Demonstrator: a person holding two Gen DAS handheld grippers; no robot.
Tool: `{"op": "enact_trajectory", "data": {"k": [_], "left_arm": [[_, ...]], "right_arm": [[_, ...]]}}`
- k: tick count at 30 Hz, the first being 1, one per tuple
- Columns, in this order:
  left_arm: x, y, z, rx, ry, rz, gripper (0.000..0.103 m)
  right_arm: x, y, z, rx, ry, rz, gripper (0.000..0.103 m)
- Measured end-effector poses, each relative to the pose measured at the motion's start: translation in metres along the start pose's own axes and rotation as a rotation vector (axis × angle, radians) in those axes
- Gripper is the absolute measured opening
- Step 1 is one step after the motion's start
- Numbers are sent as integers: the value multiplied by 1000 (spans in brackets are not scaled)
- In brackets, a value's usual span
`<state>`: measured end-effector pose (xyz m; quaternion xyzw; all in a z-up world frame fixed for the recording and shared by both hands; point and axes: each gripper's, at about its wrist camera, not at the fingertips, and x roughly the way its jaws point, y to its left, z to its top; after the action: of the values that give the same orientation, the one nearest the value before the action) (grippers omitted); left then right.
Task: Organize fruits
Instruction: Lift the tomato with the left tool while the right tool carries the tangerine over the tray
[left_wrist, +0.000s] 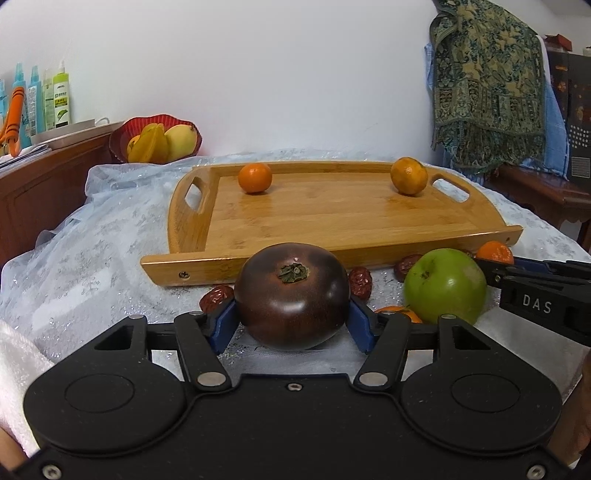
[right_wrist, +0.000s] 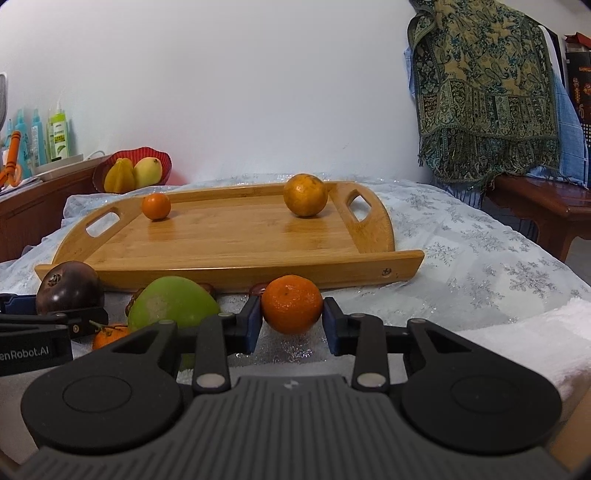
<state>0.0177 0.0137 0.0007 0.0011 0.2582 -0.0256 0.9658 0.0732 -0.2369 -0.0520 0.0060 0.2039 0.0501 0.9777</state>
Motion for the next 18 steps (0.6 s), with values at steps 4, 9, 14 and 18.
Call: {"op": "enact_trajectory", "data": {"k": [4, 9, 14, 18], "left_arm": [[-3, -1, 2, 1, -23, 3, 59], [-3, 2, 10, -12, -37, -6, 59], [1, 9, 27, -23, -58, -9, 59], [10, 15, 45, -29, -62, -20, 59]], "right_arm": [[-1, -1, 2, 2, -11, -2, 39], [-2, -4, 5, 15, -14, 0, 39], [2, -9, 19, 26, -26, 0, 39], [8, -16, 37, 41, -42, 7, 39]]}}
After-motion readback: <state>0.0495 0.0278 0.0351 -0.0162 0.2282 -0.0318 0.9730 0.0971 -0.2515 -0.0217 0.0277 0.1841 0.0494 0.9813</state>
